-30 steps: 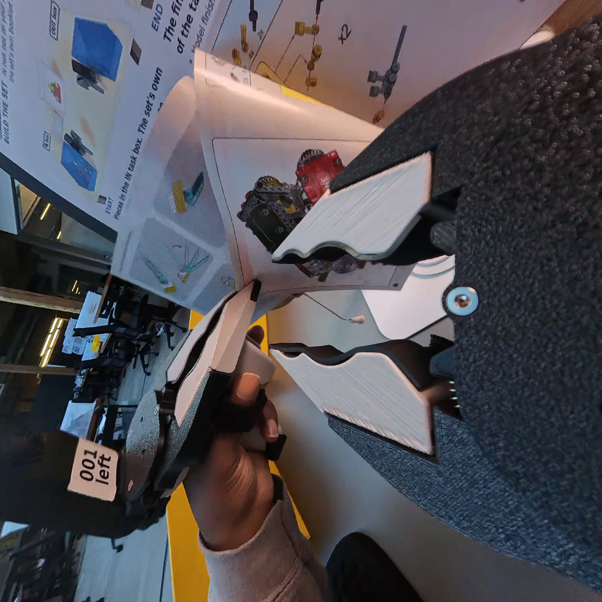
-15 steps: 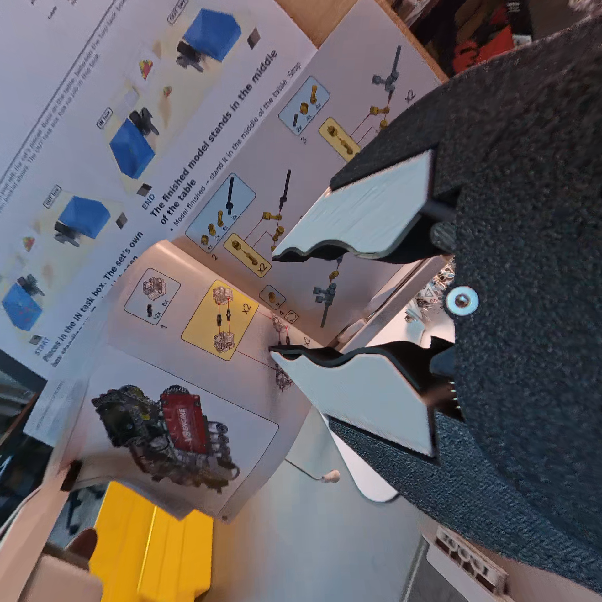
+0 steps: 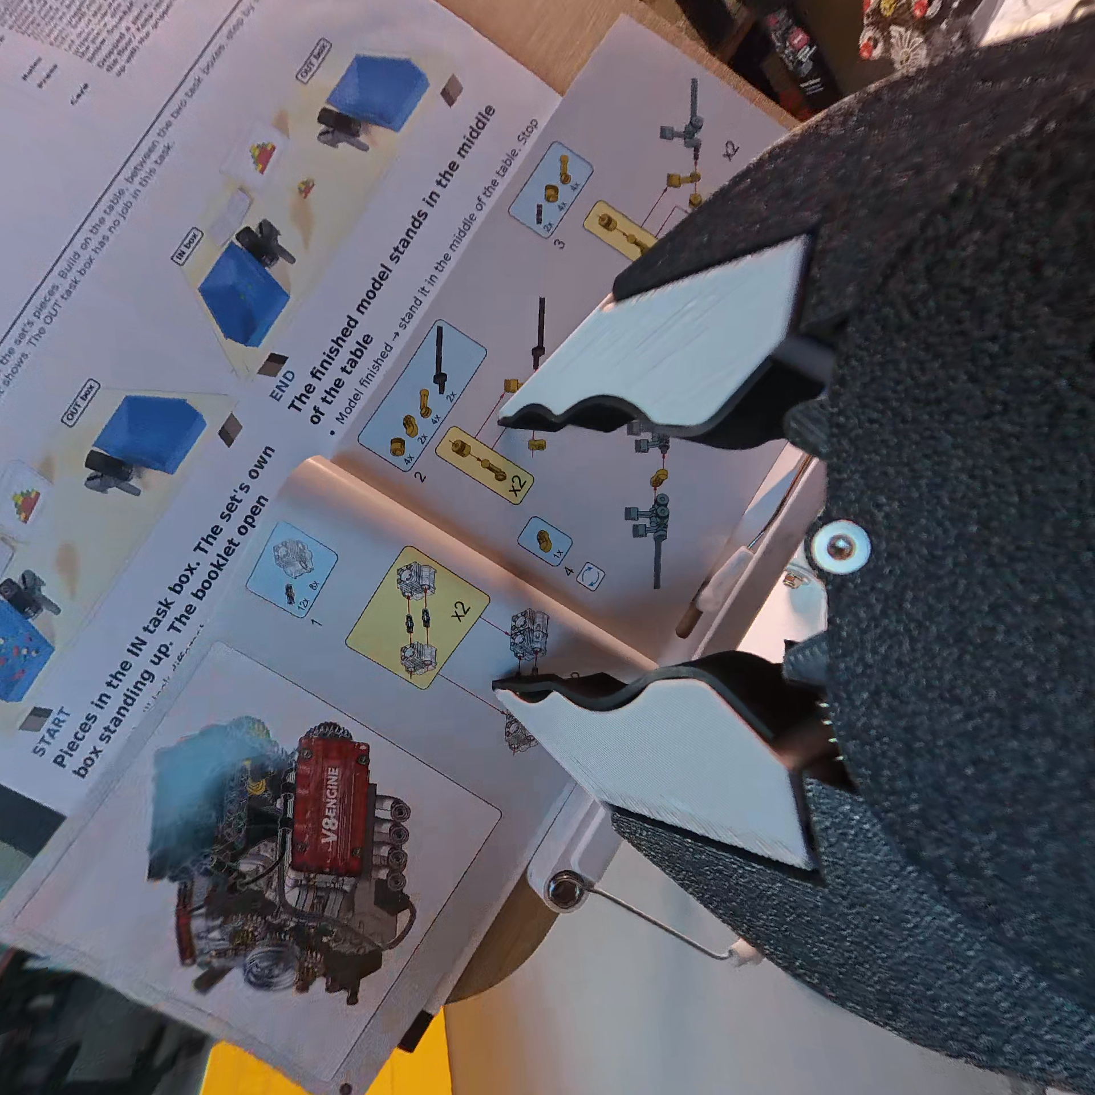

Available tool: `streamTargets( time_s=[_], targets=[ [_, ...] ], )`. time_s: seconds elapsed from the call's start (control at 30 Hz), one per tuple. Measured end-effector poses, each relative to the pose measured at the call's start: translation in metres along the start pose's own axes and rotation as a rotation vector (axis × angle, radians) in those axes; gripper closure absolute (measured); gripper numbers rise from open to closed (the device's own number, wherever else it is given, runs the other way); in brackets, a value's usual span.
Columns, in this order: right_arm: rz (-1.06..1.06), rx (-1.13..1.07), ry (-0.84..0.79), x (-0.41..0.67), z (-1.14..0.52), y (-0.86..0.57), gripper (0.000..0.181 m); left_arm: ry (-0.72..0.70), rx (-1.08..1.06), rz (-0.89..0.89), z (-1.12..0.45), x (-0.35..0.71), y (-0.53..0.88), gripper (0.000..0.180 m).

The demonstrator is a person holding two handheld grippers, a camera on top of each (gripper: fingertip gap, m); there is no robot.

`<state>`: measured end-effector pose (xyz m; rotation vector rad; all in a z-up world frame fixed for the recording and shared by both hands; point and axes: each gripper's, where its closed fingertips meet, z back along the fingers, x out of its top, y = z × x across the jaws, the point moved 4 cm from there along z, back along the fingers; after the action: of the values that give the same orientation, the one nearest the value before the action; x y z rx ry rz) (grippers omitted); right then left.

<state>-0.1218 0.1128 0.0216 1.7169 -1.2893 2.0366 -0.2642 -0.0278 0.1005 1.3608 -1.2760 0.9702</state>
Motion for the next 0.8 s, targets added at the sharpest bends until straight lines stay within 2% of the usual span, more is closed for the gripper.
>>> streamTargets(
  time_s=[0.1, 0.2, 0.3, 0.37, 0.5, 0.8],
  targets=[
    [-0.034, -0.019, -0.013, 0.001, -0.001, 0.001, 0.098, -0.008, -0.068, -0.046, 0.004, 0.012, -0.02, 0.176],
    [-0.021, -0.032, -0.015, 0.0, -0.002, 0.002, 0.098, 0.124, -0.181, -0.046, -0.011, -0.011, -0.045, 0.176],
    [-0.019, -0.017, -0.013, 0.0, -0.001, 0.002, 0.098, 0.23, -0.076, -0.086, -0.036, -0.056, -0.043, 0.176],
    [-0.028, 0.01, -0.014, 0.0, 0.001, 0.001, 0.097, 0.275, 0.032, -0.177, -0.046, -0.082, -0.036, 0.176],
    [-0.071, 0.093, -0.033, -0.001, 0.012, -0.004, 0.097, 0.279, 0.103, -0.313, -0.049, -0.099, -0.033, 0.18],
    [-0.069, 0.045, -0.025, -0.023, 0.019, -0.024, 0.098, 0.284, 0.094, -0.309, -0.048, -0.099, -0.032, 0.18]
  ],
)
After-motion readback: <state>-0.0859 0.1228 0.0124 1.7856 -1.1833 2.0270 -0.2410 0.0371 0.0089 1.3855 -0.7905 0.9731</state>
